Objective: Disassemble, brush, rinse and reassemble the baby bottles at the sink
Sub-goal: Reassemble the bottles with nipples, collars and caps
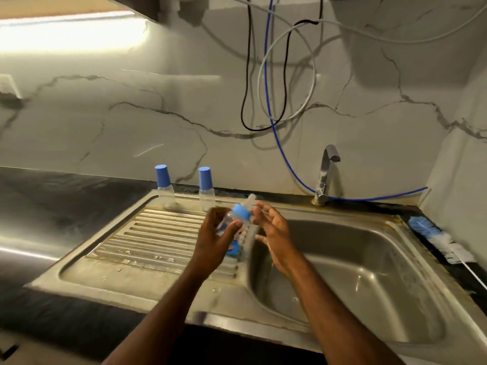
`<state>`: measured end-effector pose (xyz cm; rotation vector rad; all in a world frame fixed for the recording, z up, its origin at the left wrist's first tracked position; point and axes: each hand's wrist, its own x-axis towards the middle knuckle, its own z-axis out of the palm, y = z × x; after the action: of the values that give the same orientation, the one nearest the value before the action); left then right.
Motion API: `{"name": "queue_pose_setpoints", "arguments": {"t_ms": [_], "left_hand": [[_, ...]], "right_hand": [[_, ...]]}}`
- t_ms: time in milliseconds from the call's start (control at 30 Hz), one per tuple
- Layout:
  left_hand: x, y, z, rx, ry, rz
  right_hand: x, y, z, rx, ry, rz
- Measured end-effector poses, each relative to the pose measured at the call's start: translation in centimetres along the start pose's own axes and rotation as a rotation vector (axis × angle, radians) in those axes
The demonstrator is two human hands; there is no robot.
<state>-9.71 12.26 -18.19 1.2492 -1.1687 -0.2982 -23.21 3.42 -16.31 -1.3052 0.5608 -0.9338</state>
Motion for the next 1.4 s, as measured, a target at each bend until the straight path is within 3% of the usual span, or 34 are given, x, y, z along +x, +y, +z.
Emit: {"name": "queue_pose_setpoints", "arguments": {"t_ms": [100, 233, 333, 433, 533, 600, 800, 1233, 1400], "left_hand": [[-0.9, -0.4, -4.0, 0.038, 0.092, -0.084], [-2.4, -2.4, -7.3, 0.198, 0.117, -0.111], [-3.1, -2.0, -7.6, 0.279, 0.122, -0.084], [-3.2, -1.3, -7.5, 0.295, 0.116, -0.068], [-2.9, -1.1, -7.9, 0.303, 0.139, -0.076], [-2.7, -1.3, -8.0, 0.304, 0.149, -0.080], [-2.3, -1.1, -6.4, 0.331, 0.115, -0.084], [-0.9, -1.6, -3.3, 0.224, 0.121, -0.115], [1.6, -2.5, -2.7, 0.157, 0.000, -0.122]], "right_hand": [[1.1, 1.5, 0.4, -0.321, 0.065, -0.086], [1.2, 4.2, 1.5, -0.931, -0.183, -0.075], [1.2, 6.5, 2.6, -1.030, -0.157, -0.123], [1.6, 6.6, 3.6, -0.930, -0.011, -0.158], [1.4, 4.3, 4.7, -0.411, 0.189, -0.096], [1.2, 2.9, 5.0, -0.238, 0.237, -0.114], [0.7, 2.5, 4.9, -0.287, 0.014, -0.150], [2.0, 2.9, 3.8, -0.227, 0.091, -0.162], [4.0, 2.2, 3.3, -0.333, 0.060, -0.221]]}}
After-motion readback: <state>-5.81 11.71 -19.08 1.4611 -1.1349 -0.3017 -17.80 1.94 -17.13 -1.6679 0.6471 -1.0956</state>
